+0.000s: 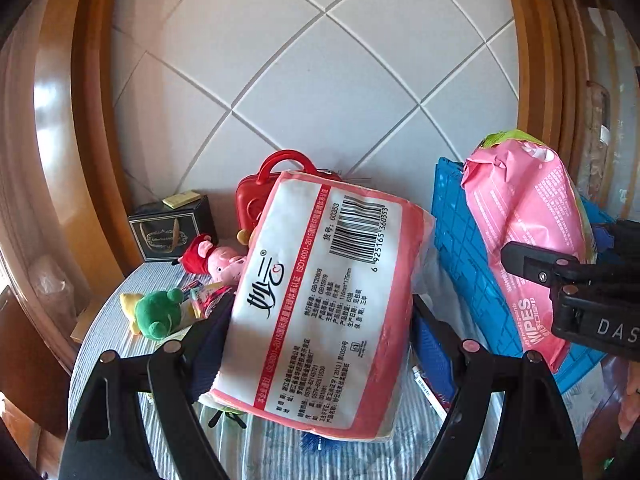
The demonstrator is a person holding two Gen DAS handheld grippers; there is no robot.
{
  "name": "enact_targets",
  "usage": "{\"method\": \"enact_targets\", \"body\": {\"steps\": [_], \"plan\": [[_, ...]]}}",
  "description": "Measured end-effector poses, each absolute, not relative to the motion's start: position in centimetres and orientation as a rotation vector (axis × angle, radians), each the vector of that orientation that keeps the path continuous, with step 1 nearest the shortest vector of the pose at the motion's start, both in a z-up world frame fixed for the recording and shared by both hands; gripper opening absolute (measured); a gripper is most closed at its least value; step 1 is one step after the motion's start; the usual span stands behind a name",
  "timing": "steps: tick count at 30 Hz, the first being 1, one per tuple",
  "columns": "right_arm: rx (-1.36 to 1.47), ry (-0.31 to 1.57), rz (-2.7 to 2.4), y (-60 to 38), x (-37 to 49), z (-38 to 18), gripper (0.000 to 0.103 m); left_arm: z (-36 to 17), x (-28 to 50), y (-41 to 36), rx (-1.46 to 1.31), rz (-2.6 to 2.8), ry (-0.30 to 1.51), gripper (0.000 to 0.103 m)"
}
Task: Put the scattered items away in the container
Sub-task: 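Lift both packs and carry them over the blue crate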
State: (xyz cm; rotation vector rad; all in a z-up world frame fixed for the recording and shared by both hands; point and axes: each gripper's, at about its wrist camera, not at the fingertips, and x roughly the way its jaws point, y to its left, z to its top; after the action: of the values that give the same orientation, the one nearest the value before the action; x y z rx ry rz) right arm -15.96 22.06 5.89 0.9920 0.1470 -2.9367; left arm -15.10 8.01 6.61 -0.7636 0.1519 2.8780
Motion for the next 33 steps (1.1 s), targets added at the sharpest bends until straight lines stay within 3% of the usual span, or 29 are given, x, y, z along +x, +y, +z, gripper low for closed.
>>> {"method": "enact_targets", "body": {"steps": [16, 26, 33], "plan": [[0.943, 0.218, -3.101, 44.0, -15.8, 13.2, 0.068, 11.8, -18.5, 30.7, -0.675, 2.806, 0.133, 0.082], [1.056, 0.201, -3.087, 59.9, -23.0, 16.8, 0.068, 16.2, -26.2, 44.3, -0.982, 2.676, 0.056, 0.083], [1.289, 0.204, -3.062, 65.2, -31.1, 13.7, 0.068, 11.2, -34.7, 49.7, -1.266, 2.597, 0.071, 0.083]]}}
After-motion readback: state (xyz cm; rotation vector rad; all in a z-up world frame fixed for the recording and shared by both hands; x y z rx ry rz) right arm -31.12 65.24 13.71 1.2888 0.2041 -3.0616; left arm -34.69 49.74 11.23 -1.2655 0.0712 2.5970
